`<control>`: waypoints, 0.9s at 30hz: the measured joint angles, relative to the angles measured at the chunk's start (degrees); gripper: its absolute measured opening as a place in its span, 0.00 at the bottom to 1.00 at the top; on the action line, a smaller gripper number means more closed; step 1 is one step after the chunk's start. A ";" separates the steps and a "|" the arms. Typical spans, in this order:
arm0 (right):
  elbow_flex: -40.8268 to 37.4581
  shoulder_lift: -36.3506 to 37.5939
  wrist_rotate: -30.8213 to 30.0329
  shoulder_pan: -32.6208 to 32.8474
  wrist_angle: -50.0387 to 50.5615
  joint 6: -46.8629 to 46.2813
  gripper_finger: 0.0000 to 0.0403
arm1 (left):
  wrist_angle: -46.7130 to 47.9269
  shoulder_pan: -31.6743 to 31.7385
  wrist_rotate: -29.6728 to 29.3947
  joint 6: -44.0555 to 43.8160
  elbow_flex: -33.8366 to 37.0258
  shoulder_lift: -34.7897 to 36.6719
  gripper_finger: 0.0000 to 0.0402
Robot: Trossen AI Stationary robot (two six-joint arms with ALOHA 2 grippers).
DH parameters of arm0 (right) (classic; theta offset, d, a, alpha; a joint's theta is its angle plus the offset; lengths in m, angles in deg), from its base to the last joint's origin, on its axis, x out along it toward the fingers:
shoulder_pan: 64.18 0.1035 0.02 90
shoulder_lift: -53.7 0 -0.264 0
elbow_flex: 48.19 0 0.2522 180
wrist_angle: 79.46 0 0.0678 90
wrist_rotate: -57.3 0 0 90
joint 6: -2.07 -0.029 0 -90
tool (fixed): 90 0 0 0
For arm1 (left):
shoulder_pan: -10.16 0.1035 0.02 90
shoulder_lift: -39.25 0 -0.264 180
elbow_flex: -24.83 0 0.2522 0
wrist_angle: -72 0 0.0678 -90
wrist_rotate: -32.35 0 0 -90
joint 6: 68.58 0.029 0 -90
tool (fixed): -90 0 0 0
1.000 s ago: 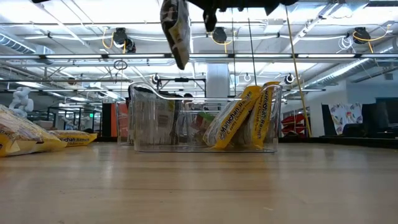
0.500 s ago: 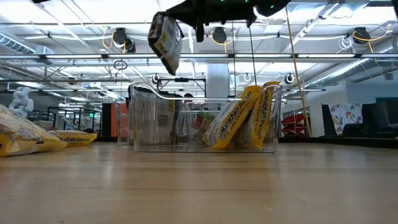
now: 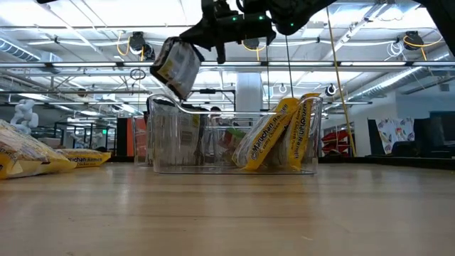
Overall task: Sort Maruchan noodles
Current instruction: Put the black noodle pack into the top left transparent bin
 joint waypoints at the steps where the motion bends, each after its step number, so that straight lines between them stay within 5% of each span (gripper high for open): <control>1: 0.00 0.00 -1.47 0.00 0.07 0.00 0.00 | 0.00 0.01 0.00 0.00 0.00 -0.01 0.05; 17: 0.00 -0.41 -16.88 0.54 -0.60 0.14 0.00 | 0.00 0.00 0.00 -0.07 0.00 0.00 0.05; 27: -0.02 -7.13 -20.53 2.65 -6.32 -5.16 0.00 | 0.00 0.01 0.00 -0.07 0.00 0.01 0.05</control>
